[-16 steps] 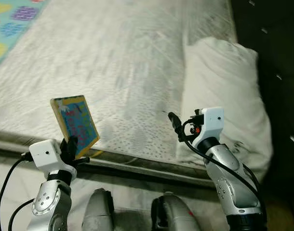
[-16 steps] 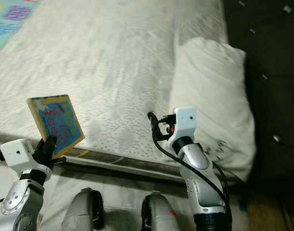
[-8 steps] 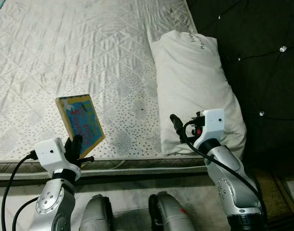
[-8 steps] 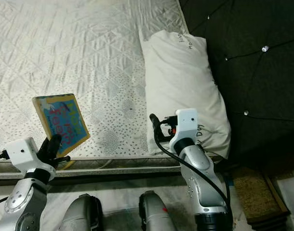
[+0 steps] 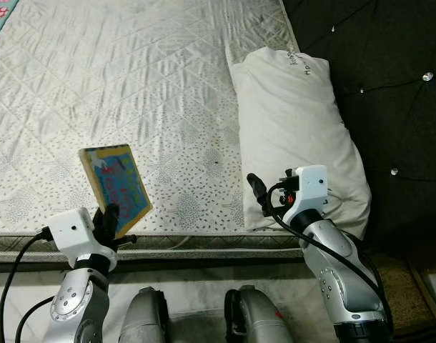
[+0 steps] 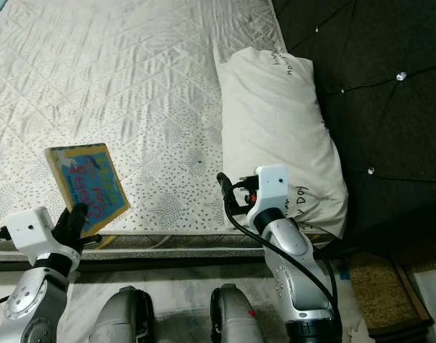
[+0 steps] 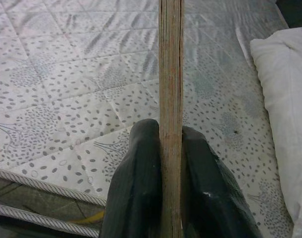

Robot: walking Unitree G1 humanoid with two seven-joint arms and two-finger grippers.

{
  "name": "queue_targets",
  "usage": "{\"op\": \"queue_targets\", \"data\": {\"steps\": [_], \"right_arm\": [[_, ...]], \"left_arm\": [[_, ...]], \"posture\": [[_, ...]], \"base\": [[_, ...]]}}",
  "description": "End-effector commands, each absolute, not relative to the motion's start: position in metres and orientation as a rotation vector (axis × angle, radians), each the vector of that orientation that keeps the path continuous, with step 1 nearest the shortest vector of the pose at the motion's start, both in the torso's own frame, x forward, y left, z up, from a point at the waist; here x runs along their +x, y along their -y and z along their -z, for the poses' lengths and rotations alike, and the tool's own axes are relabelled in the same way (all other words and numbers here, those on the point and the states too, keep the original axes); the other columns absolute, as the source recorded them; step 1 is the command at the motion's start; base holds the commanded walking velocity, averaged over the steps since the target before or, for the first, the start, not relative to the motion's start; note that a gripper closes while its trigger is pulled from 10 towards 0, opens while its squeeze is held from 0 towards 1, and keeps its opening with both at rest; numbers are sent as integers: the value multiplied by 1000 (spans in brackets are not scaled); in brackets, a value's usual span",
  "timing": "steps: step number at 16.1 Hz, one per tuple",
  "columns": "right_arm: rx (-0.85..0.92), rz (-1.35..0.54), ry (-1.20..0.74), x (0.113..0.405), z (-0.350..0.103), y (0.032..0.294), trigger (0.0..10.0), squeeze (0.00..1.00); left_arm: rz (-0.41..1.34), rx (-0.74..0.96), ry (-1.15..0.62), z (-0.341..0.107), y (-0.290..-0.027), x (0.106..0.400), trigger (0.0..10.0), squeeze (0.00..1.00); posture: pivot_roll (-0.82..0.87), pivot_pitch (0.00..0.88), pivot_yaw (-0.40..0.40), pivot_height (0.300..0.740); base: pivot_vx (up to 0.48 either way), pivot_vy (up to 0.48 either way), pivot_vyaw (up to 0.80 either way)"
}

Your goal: Clean up the room

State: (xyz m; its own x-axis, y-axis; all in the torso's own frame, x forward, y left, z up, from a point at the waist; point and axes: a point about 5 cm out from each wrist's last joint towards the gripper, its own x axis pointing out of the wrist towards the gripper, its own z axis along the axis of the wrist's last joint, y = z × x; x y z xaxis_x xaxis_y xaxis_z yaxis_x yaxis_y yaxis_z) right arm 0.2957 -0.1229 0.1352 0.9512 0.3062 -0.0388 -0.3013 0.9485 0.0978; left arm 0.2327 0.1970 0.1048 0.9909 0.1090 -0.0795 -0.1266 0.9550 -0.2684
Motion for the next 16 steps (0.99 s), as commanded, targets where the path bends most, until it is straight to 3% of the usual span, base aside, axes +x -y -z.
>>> {"op": "queue_targets", "data": {"steps": [1,4,8,16], "right_arm": [[92,-299,-58,295,-133,126,10000,0],[106,-293,-47,300,-136,127,10000,0],[107,-285,-19,309,-143,127,10000,0],[93,-238,34,325,-151,134,10000,0]], "left_arm": [[-109,-273,-30,-113,-195,230,10000,0],[-110,-280,-34,-110,-194,230,10000,0],[-99,-286,-26,-110,-192,235,10000,0],[-55,-292,15,-114,-186,257,10000,0]], "posture": [[-78,294,-69,680],[-76,264,-67,680],[-75,235,-60,680],[-100,129,-35,740]], "base": [[0,0,0],[0,0,0],[0,0,-580],[0,0,-50]]}}
